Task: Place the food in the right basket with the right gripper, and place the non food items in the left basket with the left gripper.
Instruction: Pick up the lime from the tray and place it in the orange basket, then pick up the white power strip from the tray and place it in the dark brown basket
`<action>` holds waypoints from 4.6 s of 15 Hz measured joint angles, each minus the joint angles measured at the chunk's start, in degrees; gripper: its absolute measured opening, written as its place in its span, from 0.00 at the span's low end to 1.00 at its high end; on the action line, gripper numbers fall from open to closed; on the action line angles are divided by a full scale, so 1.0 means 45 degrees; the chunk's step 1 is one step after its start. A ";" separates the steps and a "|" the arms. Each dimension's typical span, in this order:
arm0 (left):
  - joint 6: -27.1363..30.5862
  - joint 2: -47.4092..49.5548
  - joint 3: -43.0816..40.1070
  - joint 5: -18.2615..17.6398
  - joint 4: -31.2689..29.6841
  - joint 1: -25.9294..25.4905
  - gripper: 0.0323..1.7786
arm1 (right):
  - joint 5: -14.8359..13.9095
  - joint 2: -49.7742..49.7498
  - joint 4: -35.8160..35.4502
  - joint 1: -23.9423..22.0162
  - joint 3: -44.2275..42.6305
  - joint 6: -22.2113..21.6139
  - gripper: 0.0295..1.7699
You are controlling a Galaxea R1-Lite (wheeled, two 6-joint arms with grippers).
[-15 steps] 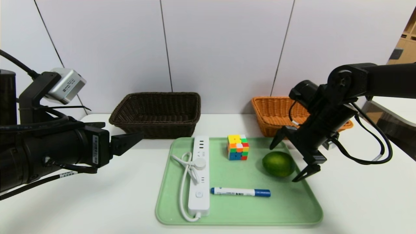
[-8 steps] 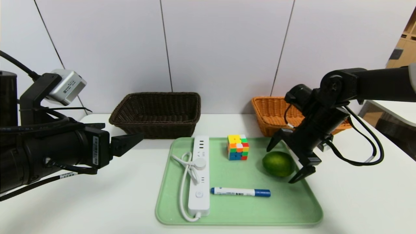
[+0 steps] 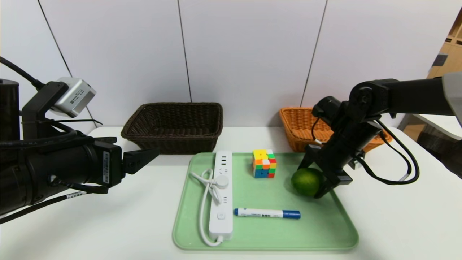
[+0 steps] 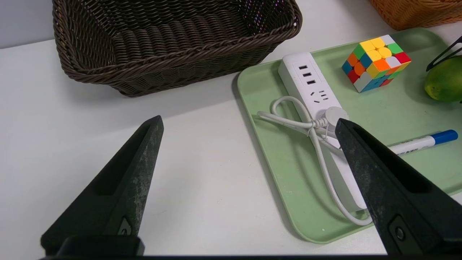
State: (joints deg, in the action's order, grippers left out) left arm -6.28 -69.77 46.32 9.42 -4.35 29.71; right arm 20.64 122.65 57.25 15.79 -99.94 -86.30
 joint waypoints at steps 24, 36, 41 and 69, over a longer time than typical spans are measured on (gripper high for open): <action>0.0111 -0.0141 -0.0477 0.0019 0.0000 0.0331 0.95 | -0.4356 -0.4649 -0.2500 -0.1371 -0.2752 0.8601 0.58; 0.0060 -0.0796 -0.0545 0.0016 -0.1555 0.0393 0.95 | -0.5055 -0.1124 -0.4278 -0.2341 -0.2728 1.0419 0.57; 0.0000 -0.1151 -0.0490 0.0035 -0.1579 0.0379 0.95 | -0.5358 -0.0279 -0.5023 -0.2565 -0.2739 1.0730 0.57; 0.0098 -0.1216 0.0014 0.0092 -0.1560 0.0379 0.95 | -0.5540 -0.3896 -0.3785 -0.1493 -0.2733 1.1944 0.93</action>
State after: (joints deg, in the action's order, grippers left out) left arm -5.84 -75.24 46.39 9.84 -11.37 31.42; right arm -4.29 105.12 40.22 9.07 -112.24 -32.55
